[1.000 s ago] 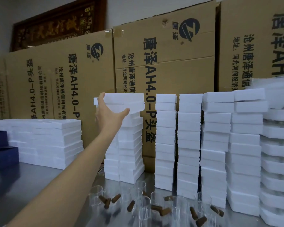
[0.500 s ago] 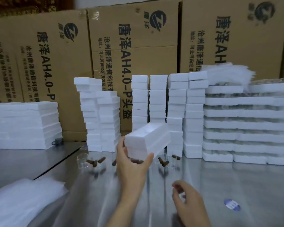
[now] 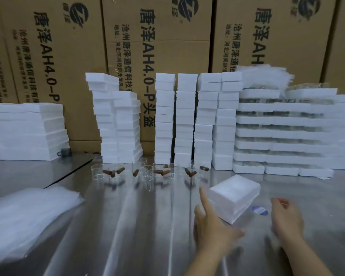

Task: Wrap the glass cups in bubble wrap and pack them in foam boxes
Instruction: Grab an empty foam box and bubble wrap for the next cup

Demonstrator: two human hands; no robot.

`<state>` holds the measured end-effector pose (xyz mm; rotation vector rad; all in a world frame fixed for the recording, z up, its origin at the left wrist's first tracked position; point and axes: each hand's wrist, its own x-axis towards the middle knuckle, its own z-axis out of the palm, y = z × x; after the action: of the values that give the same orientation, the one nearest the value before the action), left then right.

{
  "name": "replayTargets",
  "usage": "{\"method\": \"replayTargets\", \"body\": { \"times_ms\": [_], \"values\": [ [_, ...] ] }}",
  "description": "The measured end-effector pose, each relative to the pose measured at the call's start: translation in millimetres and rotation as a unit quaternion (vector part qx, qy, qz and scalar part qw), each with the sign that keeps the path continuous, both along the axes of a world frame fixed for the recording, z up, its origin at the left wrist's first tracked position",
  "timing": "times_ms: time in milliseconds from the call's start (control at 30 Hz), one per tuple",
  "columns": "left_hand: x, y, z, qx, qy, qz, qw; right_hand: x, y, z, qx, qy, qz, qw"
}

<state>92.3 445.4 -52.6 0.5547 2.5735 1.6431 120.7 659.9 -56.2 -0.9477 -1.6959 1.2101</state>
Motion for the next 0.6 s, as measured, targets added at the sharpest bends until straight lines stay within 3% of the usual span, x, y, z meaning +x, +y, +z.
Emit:
{"method": "replayTargets", "body": {
  "times_ms": [133, 200, 267, 333, 433, 500, 600],
  "values": [
    [-8, -55, 10, 0.041, -0.017, -0.040, 0.998, -4, -4, 0, -0.002, 0.005, 0.030, 1.000],
    [-27, -101, 25, 0.050, 0.051, -0.005, 0.997, -7, -5, 0, 0.012, 0.001, 0.046, 0.999],
    [-55, -160, 44, -0.010, 0.146, 0.071, 0.987, -9, -9, 1, 0.023, -0.002, 0.056, 0.998],
    [-84, -227, 63, -0.108, 0.212, 0.175, 0.956, -11, -12, 2, 0.034, -0.005, 0.066, 0.997],
    [-121, -319, 75, -0.271, 0.256, 0.331, 0.867, -13, -14, 4, 0.050, -0.013, 0.071, 0.996],
    [-138, -370, 62, -0.356, 0.196, 0.375, 0.833, -13, -16, 4, 0.056, -0.021, 0.068, 0.996],
    [-149, -415, 25, -0.436, 0.036, 0.336, 0.834, -13, -19, 1, 0.071, -0.024, 0.063, 0.995]
  ]
}}
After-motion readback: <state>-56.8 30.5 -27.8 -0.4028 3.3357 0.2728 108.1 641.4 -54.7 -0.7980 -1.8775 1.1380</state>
